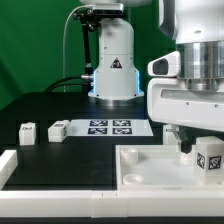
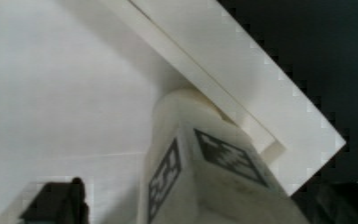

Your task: Assemble one leg

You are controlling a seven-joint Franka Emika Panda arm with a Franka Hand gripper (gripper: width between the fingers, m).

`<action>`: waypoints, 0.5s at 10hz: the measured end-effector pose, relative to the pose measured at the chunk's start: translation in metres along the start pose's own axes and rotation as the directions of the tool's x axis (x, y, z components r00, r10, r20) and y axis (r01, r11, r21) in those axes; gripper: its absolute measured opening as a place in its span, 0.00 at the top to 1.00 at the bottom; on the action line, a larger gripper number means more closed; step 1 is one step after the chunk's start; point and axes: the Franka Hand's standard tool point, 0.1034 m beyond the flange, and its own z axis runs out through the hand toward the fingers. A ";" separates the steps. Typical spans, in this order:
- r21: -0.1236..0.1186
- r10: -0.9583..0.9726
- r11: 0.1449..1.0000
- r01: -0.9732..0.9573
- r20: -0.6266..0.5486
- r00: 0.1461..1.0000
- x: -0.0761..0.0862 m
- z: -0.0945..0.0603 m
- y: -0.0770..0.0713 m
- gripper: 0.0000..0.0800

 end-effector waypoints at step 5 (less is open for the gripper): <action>-0.018 -0.476 0.879 0.476 0.004 0.879 -0.001 -0.002 -0.002 0.19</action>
Offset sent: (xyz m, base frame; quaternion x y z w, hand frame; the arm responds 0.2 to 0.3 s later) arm -0.0012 0.0065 0.0032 -0.0097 -0.0204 -0.2843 0.9585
